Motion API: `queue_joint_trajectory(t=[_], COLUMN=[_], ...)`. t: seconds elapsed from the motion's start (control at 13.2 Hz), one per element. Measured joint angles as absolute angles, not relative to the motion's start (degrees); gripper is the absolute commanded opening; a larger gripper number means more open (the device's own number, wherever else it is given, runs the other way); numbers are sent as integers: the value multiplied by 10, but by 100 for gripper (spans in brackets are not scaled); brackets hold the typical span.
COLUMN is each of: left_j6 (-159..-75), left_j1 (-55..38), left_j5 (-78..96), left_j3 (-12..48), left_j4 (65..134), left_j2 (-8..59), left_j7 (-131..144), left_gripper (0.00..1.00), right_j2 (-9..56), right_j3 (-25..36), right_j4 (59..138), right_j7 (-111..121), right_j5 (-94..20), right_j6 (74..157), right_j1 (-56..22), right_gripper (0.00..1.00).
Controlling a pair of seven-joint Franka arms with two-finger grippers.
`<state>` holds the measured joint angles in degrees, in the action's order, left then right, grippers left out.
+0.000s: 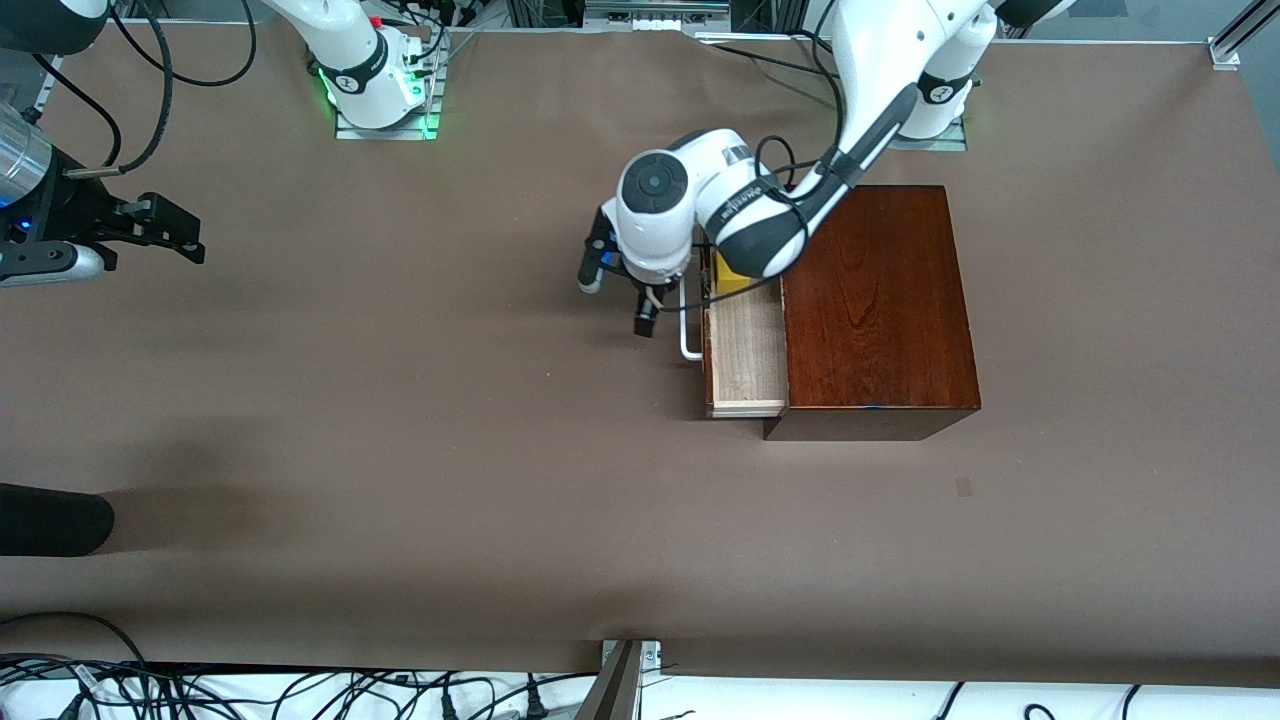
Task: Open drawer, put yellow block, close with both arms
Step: 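Retract the right gripper while the left gripper reaches the drawer front, then push the drawer shut into the box with the left gripper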
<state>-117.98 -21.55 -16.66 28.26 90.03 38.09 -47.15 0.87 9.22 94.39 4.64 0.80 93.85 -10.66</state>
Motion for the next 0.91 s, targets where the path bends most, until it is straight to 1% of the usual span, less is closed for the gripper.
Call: queue_joint_trajectory(t=[0.45, 0.76, 0.91], left_j6=[-1112, -1069, -1060], left_j1=[-187, -176, -170], left_j5=[-165, -167, -171], left_j3=[283, 269, 263], left_j4=[898, 898, 898], left_j2=[380, 379, 377], left_j7=[-457, -456, -458], left_gripper=[100, 100, 100], right_j2=[9, 9, 9], right_j3=[95, 95, 93], right_j4=[944, 944, 944], right_j7=[46, 46, 46], right_j5=[17, 19, 19], right_j6=[931, 932, 933], right_j1=[-106, -106, -107], right_gripper=[100, 100, 100])
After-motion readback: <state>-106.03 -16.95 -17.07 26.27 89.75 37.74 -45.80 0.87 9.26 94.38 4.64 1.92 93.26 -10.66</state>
